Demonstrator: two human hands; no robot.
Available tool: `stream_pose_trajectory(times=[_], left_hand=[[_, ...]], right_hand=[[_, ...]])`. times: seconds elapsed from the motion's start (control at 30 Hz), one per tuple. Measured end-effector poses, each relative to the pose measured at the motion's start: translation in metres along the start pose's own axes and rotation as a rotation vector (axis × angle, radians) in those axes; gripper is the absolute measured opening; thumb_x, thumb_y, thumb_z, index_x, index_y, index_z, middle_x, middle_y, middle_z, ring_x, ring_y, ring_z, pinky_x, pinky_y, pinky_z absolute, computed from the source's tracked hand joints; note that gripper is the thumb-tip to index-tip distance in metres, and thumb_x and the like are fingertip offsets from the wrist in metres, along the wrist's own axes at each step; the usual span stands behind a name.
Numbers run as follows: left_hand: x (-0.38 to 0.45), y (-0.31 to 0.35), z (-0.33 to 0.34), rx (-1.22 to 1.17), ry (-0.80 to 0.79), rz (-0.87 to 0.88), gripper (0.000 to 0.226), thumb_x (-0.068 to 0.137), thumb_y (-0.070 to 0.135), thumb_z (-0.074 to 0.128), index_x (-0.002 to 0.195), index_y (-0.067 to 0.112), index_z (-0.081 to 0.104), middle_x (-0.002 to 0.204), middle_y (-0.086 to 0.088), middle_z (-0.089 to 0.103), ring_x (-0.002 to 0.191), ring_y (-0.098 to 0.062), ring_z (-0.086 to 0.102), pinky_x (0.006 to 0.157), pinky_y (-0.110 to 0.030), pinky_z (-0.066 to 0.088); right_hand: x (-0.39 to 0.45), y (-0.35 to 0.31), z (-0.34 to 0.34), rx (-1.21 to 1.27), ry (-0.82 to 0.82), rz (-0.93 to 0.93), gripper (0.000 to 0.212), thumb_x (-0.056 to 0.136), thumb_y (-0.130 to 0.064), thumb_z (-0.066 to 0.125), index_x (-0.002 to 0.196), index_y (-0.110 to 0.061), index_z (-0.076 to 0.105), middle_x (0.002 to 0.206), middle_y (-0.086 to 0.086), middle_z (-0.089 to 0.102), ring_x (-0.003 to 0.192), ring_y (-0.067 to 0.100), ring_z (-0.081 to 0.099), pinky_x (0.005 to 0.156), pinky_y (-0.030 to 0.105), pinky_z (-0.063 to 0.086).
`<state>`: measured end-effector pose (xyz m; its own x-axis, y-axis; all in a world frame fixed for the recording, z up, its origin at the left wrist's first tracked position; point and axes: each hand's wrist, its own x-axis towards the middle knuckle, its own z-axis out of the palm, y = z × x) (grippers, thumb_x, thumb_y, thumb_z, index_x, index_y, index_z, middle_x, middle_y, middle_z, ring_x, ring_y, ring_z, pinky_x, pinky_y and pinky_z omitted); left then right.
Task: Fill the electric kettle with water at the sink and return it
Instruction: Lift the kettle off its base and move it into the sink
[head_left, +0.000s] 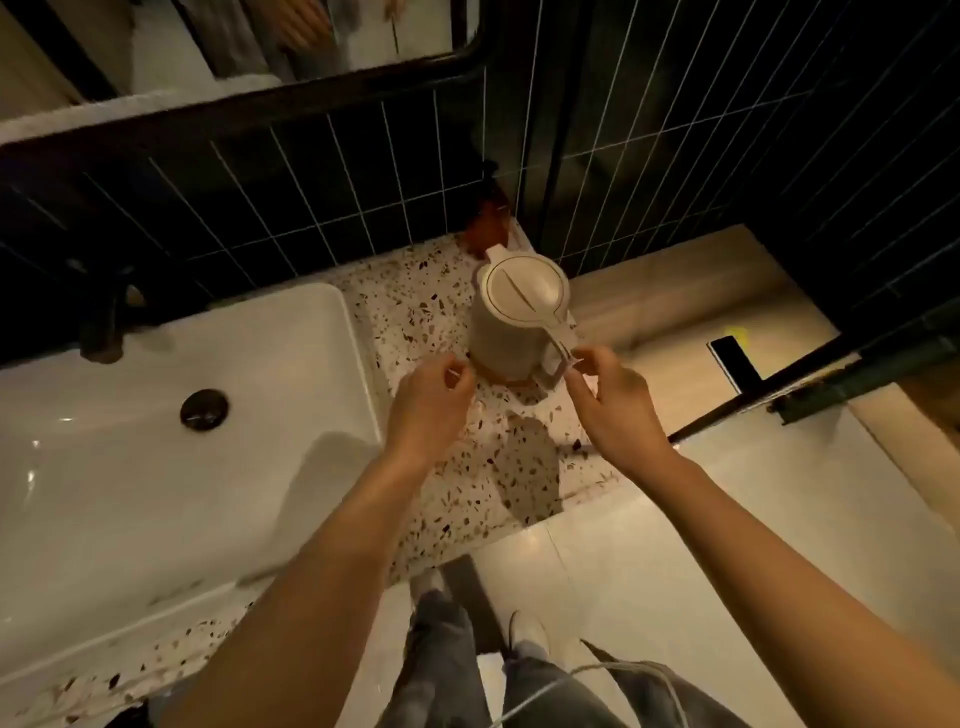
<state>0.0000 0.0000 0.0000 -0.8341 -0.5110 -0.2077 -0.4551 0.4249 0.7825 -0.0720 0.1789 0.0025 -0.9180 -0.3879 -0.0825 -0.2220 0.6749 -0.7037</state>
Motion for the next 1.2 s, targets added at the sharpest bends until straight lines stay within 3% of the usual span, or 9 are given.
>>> stream_pose_trajectory(times=[0.13, 0.23, 0.33, 0.43, 0.57, 0.73, 0.83, 0.97, 1.2], left_hand=[[0.048, 0.0, -0.007, -0.032, -0.07, -0.004, 0.018, 0.093, 0.027, 0.052, 0.096, 0.016, 0.065, 0.084, 0.002, 0.066, 0.078, -0.017, 0.064, 0.07, -0.036, 0.054], [0.083, -0.002, -0.003, -0.032, -0.137, -0.028, 0.021, 0.093, 0.03, 0.053, 0.108, 0.019, 0.063, 0.097, 0.006, 0.065, 0.081, -0.004, 0.058, 0.071, -0.028, 0.05], [0.109, 0.0, 0.002, -0.092, -0.189, -0.047, 0.032, 0.091, 0.036, 0.054, 0.118, 0.019, 0.057, 0.115, 0.001, 0.062, 0.093, -0.013, 0.059, 0.075, -0.031, 0.05], [0.131, 0.005, 0.012, -0.157, -0.237, -0.102, 0.05, 0.09, 0.039, 0.056, 0.135, 0.019, 0.045, 0.135, -0.002, 0.052, 0.117, -0.021, 0.053, 0.09, -0.035, 0.046], [0.152, 0.011, 0.026, -0.219, -0.314, -0.149, 0.062, 0.089, 0.04, 0.057, 0.143, 0.02, 0.036, 0.144, -0.004, 0.046, 0.129, -0.024, 0.046, 0.104, -0.04, 0.042], [0.164, 0.018, 0.038, -0.275, -0.319, -0.19, 0.064, 0.086, 0.044, 0.06, 0.142, 0.02, 0.04, 0.141, -0.001, 0.05, 0.125, -0.02, 0.048, 0.103, -0.038, 0.042], [0.17, 0.021, 0.045, -0.306, -0.302, -0.231, 0.063, 0.084, 0.044, 0.063, 0.139, 0.021, 0.044, 0.135, 0.0, 0.054, 0.122, -0.021, 0.05, 0.102, -0.041, 0.043], [0.174, 0.022, 0.052, -0.384, -0.279, -0.284, 0.066, 0.078, 0.046, 0.068, 0.137, 0.022, 0.047, 0.134, -0.001, 0.056, 0.119, -0.022, 0.053, 0.103, -0.045, 0.045], [0.178, 0.019, 0.058, -0.464, -0.239, -0.267, 0.053, 0.076, 0.035, 0.073, 0.125, 0.023, 0.058, 0.12, -0.001, 0.066, 0.109, -0.019, 0.061, 0.097, -0.043, 0.051]], right_hand=[[0.028, 0.002, 0.014, 0.054, 0.06, 0.186, 0.042, 0.095, -0.04, 0.049, 0.129, -0.016, 0.048, 0.121, 0.006, 0.058, 0.111, 0.022, 0.054, 0.093, 0.041, 0.048], [0.046, 0.009, 0.024, 0.043, 0.136, 0.223, 0.046, 0.096, -0.037, 0.051, 0.131, -0.008, 0.047, 0.125, 0.012, 0.055, 0.112, 0.025, 0.053, 0.088, 0.03, 0.043], [0.06, 0.01, 0.028, 0.054, 0.172, 0.294, 0.051, 0.096, -0.038, 0.05, 0.135, -0.006, 0.044, 0.13, 0.012, 0.054, 0.116, 0.023, 0.053, 0.086, 0.025, 0.039], [0.077, 0.011, 0.028, 0.123, 0.138, 0.376, 0.051, 0.096, -0.042, 0.048, 0.132, -0.007, 0.048, 0.116, 0.006, 0.06, 0.106, 0.021, 0.057, 0.081, 0.027, 0.042], [0.091, 0.013, 0.027, 0.105, 0.052, 0.379, 0.045, 0.097, -0.048, 0.04, 0.083, -0.01, 0.06, 0.083, 0.008, 0.063, 0.076, 0.021, 0.056, 0.06, 0.03, 0.04], [0.097, 0.028, 0.031, 0.282, -0.092, 0.456, 0.055, 0.093, -0.06, 0.04, 0.053, -0.024, 0.052, 0.067, 0.001, 0.059, 0.068, 0.018, 0.053, 0.07, 0.032, 0.042], [0.097, 0.034, 0.038, 0.433, -0.164, 0.466, 0.063, 0.09, -0.065, 0.041, 0.057, -0.016, 0.062, 0.068, 0.004, 0.067, 0.071, 0.016, 0.062, 0.084, 0.031, 0.045], [0.095, 0.033, 0.043, 0.58, -0.138, 0.475, 0.055, 0.094, -0.055, 0.043, 0.068, -0.009, 0.059, 0.066, 0.01, 0.058, 0.062, 0.012, 0.055, 0.07, 0.016, 0.046], [0.102, 0.03, 0.05, 0.664, -0.051, 0.519, 0.067, 0.094, -0.052, 0.047, 0.082, 0.012, 0.062, 0.072, 0.017, 0.056, 0.068, 0.02, 0.054, 0.067, 0.026, 0.045]])
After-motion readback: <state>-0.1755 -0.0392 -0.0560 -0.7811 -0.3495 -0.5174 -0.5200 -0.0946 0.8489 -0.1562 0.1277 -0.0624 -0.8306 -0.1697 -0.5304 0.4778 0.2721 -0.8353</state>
